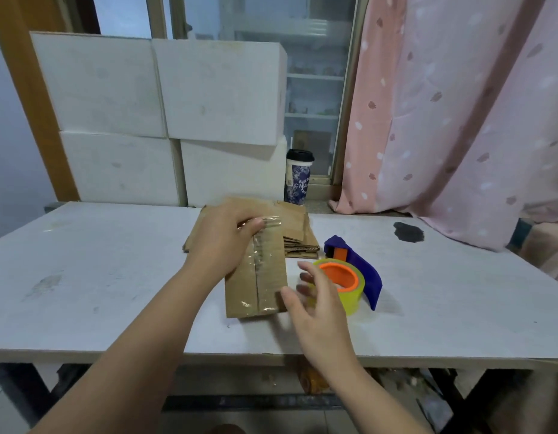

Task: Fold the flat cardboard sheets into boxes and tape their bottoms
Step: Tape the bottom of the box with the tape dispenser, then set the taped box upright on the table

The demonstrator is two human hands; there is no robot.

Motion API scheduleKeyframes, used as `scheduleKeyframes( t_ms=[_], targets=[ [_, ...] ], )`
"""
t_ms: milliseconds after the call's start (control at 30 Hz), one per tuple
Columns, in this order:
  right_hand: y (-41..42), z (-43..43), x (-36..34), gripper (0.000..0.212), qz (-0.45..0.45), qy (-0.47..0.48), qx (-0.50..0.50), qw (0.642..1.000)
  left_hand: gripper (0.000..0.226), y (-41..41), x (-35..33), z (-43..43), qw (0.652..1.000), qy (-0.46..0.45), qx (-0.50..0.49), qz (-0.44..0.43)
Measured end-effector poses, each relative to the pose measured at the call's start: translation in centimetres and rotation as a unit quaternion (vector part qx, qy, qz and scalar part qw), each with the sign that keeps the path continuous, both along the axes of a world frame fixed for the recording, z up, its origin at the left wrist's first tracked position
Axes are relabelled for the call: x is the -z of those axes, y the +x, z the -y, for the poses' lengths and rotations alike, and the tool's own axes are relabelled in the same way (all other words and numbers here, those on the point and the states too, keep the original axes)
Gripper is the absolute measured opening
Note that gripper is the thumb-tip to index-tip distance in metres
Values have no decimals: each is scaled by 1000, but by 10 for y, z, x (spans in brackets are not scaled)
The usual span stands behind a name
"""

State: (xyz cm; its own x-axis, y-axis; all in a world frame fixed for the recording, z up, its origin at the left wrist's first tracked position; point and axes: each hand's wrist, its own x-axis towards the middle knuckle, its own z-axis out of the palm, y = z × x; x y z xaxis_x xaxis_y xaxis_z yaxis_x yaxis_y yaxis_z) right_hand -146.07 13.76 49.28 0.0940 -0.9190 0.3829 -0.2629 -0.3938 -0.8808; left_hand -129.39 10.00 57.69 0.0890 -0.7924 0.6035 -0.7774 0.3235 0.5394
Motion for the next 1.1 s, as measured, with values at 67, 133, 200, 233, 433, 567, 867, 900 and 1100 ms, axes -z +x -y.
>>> scheduleKeyframes(
  t_ms=[67, 133, 200, 233, 433, 567, 867, 900, 1100],
  targets=[
    [6, -6, -3, 39, 64, 126, -21, 990, 18, 5, 8, -17, 998, -34, 27, -35],
    [14, -10, -2, 48, 224, 269, -88, 933, 17, 14, 18, -35, 992, -38, 68, -101],
    [22, -12, -4, 57, 376, 364, -156, 838, 16, 24, 26, -49, 976, -24, 126, -178],
    [25, -12, -6, 60, 405, 379, -166, 815, 18, 29, 29, -54, 959, -19, 157, -237],
    [39, -9, -10, 82, 322, 249, -106, 907, 13, 52, 39, -60, 757, -49, 178, -627],
    [43, -4, -14, 90, 206, 126, -62, 968, 13, 54, 44, -54, 783, -70, 77, -614],
    [47, 9, -8, 81, -126, -139, -30, 982, 15, 56, 71, -37, 824, -31, -92, -559],
    [48, 9, -5, 76, -132, -141, -22, 981, 12, 58, 73, -37, 826, -26, -89, -556],
    [54, 7, -4, 94, -103, -77, -51, 990, 16, 68, 76, -42, 842, -36, -138, -520]
  ],
)
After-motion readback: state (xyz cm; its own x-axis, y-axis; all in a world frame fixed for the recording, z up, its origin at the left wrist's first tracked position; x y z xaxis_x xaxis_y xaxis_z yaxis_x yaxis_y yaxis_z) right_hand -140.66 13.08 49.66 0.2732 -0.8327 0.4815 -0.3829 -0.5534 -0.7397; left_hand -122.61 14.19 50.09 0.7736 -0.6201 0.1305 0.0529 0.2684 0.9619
